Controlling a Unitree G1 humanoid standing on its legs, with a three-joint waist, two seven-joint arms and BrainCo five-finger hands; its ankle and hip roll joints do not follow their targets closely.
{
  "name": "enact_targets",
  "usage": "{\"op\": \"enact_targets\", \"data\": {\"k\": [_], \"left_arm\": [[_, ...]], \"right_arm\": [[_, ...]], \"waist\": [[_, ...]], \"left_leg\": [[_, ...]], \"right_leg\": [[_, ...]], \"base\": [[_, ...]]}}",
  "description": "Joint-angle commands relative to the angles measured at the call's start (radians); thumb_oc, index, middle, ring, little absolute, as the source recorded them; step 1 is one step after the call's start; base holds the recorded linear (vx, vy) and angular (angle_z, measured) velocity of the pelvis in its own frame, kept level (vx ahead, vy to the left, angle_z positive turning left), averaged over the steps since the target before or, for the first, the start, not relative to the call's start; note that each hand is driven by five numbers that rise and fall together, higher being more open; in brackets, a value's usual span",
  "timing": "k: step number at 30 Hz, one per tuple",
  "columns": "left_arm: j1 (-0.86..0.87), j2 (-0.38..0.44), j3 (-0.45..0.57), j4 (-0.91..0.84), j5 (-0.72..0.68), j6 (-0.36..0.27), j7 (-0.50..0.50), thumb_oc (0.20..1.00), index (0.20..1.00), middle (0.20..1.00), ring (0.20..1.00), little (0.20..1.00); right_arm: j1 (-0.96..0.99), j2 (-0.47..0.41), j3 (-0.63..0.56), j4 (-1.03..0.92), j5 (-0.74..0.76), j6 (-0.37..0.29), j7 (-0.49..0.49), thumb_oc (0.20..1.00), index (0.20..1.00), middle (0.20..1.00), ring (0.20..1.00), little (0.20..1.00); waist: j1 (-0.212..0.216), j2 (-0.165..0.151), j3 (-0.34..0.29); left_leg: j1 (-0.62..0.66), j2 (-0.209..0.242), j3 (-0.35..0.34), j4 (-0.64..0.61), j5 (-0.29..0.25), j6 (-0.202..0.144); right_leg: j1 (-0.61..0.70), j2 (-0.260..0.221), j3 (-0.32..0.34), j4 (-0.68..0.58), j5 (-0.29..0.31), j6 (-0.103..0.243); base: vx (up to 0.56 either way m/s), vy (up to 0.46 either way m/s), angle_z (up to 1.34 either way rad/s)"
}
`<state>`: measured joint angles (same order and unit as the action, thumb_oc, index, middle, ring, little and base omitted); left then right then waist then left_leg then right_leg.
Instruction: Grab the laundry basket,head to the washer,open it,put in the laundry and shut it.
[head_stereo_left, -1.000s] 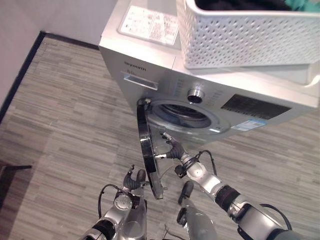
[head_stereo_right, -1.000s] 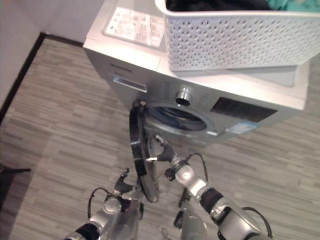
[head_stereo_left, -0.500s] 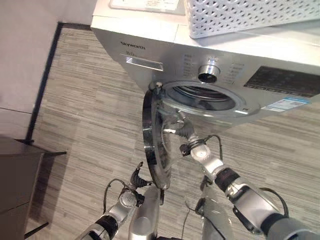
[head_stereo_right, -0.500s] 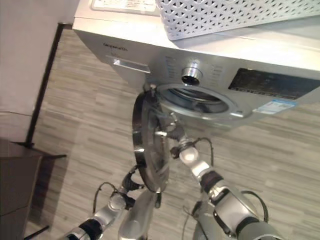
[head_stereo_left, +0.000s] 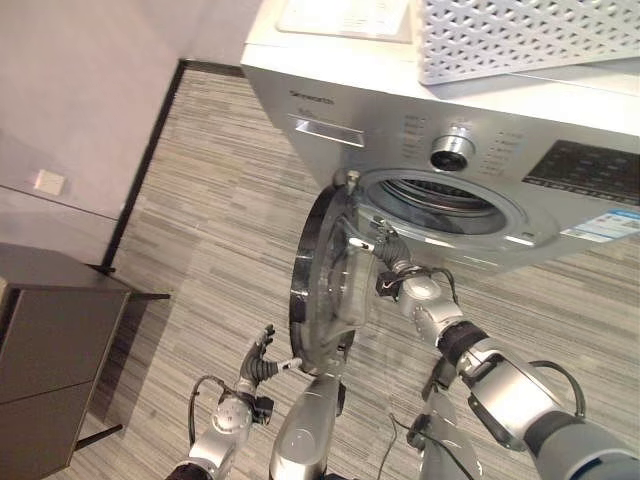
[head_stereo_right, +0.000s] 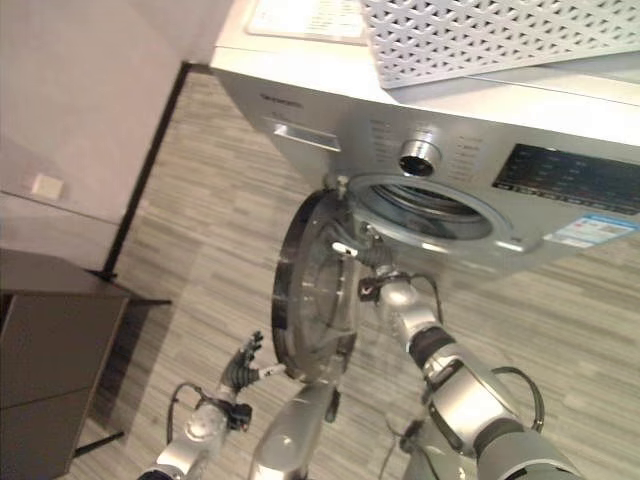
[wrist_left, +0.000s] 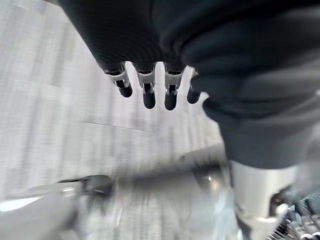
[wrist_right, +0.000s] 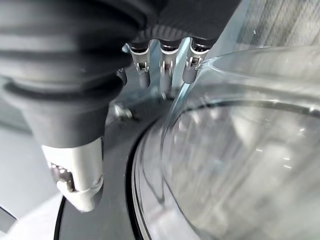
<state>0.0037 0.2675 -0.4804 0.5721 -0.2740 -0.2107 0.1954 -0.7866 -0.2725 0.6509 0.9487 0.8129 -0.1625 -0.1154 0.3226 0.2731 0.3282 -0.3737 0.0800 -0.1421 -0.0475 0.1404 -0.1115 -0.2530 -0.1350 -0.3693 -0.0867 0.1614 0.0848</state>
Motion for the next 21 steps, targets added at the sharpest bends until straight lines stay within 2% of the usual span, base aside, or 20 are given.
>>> {"op": "enact_targets", "data": {"k": [1, 4, 6, 9, 11, 15, 16, 18, 19, 20, 21], "left_arm": [[-0.08, 0.087, -0.171, -0.004, 0.061, 0.006, -0.041, 1.0, 1.0, 1.0, 1.0, 1.0], [-0.076, 0.083, -0.191, 0.019, 0.097, 0.023, -0.064, 1.0, 1.0, 1.0, 1.0, 1.0], [-0.08, 0.079, -0.199, 0.03, 0.106, 0.027, -0.072, 1.0, 1.0, 1.0, 1.0, 1.0], [-0.093, 0.084, -0.209, 0.021, 0.13, 0.024, -0.075, 1.0, 1.0, 1.0, 1.0, 1.0], [-0.113, 0.091, -0.22, 0.013, 0.157, 0.021, -0.075, 1.0, 1.0, 1.0, 1.0, 1.0], [-0.221, 0.105, -0.308, -0.036, 0.179, 0.012, -0.171, 1.0, 1.0, 1.0, 1.0, 1.0], [-0.221, 0.105, -0.308, -0.037, 0.177, 0.013, -0.174, 1.0, 1.0, 1.0, 1.0, 1.0], [-0.269, 0.12, -0.339, -0.065, 0.13, 0.047, -0.271, 1.0, 1.0, 1.0, 1.0, 1.0], [-0.332, 0.148, -0.385, -0.072, 0.139, 0.094, -0.372, 1.0, 1.0, 1.0, 1.0, 1.0], [-0.366, 0.159, -0.417, -0.064, 0.156, 0.111, -0.422, 1.0, 1.0, 1.0, 1.0, 1.0], [-0.367, 0.159, -0.417, -0.064, 0.156, 0.111, -0.422, 1.0, 1.0, 1.0, 1.0, 1.0]], "right_arm": [[-0.107, 0.345, 0.037, -0.039, 0.05, -0.008, 0.167, 1.0, 1.0, 1.0, 1.0, 1.0], [-0.069, 0.322, 0.033, -0.046, 0.038, -0.012, 0.16, 1.0, 1.0, 1.0, 1.0, 1.0], [-0.066, 0.316, 0.023, -0.026, 0.027, -0.011, 0.151, 1.0, 1.0, 1.0, 1.0, 1.0], [-0.068, 0.323, 0.01, 0.015, 0.008, -0.005, 0.14, 1.0, 1.0, 1.0, 1.0, 1.0], [-0.048, 0.334, 0.013, 0.013, 0.004, -0.007, 0.133, 1.0, 1.0, 1.0, 1.0, 1.0], [0.061, 0.327, 0.057, -0.007, -0.03, -0.012, 0.151, 1.0, 1.0, 1.0, 1.0, 1.0], [0.064, 0.326, 0.059, -0.01, -0.031, -0.012, 0.15, 1.0, 1.0, 1.0, 1.0, 1.0], [0.155, 0.283, 0.102, -0.042, -0.1, 0.019, 0.182, 1.0, 1.0, 1.0, 1.0, 1.0], [0.247, 0.213, 0.126, -0.064, -0.176, 0.061, 0.233, 1.0, 1.0, 1.0, 1.0, 1.0], [0.276, 0.173, 0.13, -0.082, -0.208, 0.075, 0.257, 1.0, 1.0, 1.0, 1.0, 1.0], [0.276, 0.172, 0.13, -0.083, -0.208, 0.075, 0.257, 1.0, 1.0, 1.0, 1.0, 1.0]], "waist": [[0.128, -0.083, -0.002], [0.146, -0.084, -0.003], [0.161, -0.088, 0.0], [0.176, -0.097, 0.003], [0.177, -0.115, 0.008], [0.11, -0.162, 0.014], [0.11, -0.162, 0.014], [0.053, -0.185, 0.012], [-0.016, -0.213, 0.005], [-0.042, -0.225, 0.0], [-0.041, -0.225, 0.0]], "left_leg": [[0.051, -0.052, -0.098, -0.03, -0.067, 0.02], [0.038, -0.06, -0.148, -0.034, -0.052, 0.003], [0.03, -0.063, -0.155, -0.028, -0.047, -0.005], [0.015, -0.071, -0.162, 0.014, -0.068, -0.004], [0.011, -0.071, -0.161, 0.04, -0.083, -0.002], [0.023, -0.061, -0.13, 0.065, -0.113, -0.001], [0.024, -0.061, -0.128, 0.066, -0.113, -0.001], [0.042, -0.049, -0.096, 0.064, -0.126, -0.003], [0.069, -0.037, -0.067, 0.054, -0.14, -0.002], [0.083, -0.032, -0.052, 0.047, -0.145, 0.002], [0.084, -0.032, -0.051, 0.046, -0.145, 0.002]], "right_leg": [[-0.072, -0.18, -0.033, -0.001, -0.009, 0.115], [-0.01, -0.183, -0.107, -0.001, -0.031, 0.113], [0.024, -0.187, -0.143, -0.001, -0.036, 0.11], [0.069, -0.19, -0.175, -0.001, -0.044, 0.104], [0.088, -0.189, -0.176, -0.001, -0.046, 0.102], [0.097, -0.179, -0.147, 0.004, -0.047, 0.103], [0.096, -0.18, -0.145, 0.004, -0.047, 0.103], [0.093, -0.175, -0.123, 0.005, -0.044, 0.106], [0.089, -0.167, -0.093, 0.006, -0.041, 0.109], [0.086, -0.164, -0.078, 0.007, -0.041, 0.112], [0.086, -0.164, -0.077, 0.007, -0.041, 0.111]], "base": [[0.05, -0.054, 0.6], [0.06, -0.04, 0.7], [0.05, -0.028, 0.74], [0.06, 0.011, 0.55], [0.05, 0.005, 0.44], [0.05, 0.041, 0.4], [0.03, 0.072, 0.26], [0.06, 0.132, 0.1], [0.12, 0.174, 0.05], [0.09, 0.138, -0.03], [0.1, 0.142, -0.45]]}}
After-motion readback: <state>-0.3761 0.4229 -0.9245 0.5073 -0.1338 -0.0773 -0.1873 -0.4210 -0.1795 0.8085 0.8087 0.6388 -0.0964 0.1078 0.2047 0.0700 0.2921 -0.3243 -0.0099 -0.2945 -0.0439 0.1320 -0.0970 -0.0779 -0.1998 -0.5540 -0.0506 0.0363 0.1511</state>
